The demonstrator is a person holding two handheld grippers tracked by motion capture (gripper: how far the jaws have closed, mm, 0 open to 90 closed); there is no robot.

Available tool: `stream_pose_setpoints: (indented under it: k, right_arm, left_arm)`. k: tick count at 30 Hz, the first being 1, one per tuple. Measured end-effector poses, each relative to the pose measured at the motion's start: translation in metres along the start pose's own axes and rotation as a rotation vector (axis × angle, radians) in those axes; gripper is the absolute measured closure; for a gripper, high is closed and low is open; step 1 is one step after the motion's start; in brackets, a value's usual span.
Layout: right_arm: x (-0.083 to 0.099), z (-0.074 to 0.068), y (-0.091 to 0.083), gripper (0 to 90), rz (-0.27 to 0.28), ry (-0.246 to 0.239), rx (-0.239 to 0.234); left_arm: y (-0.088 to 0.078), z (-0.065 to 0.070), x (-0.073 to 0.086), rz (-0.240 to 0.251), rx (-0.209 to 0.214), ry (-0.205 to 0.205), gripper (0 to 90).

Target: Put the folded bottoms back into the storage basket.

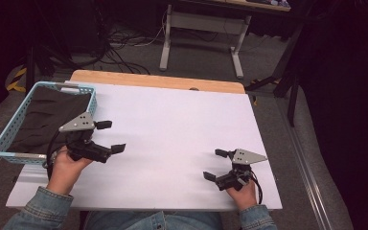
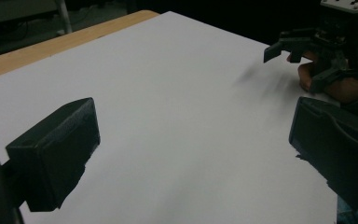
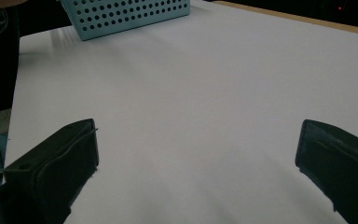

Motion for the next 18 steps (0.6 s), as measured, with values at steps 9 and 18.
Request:
stream_pose_setpoints:
  k: [9, 18]
  right_arm:
    - [0.0, 0.0, 0.0, 0.2, 0.0, -0.002, -0.004]
    - [0.0, -0.001, 0.0, 0.2, 0.0, -0.004, -0.006]
  left_arm:
    - [0.021, 0.002, 0.022, 0.004, 0.018, 0.012, 1.5]
    - [0.043, -0.002, 0.037, -0.031, 0.046, -0.027, 0.0]
Point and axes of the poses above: each handheld gripper's, and its own axes: y roughly forward along the jaws, x roughly out of its underside, z roughly to its right, the point moved 1 cm from there along y, roughly forward along the jaws, and after that the axes turned 12 degrees about -z, right-handed, at the moved point
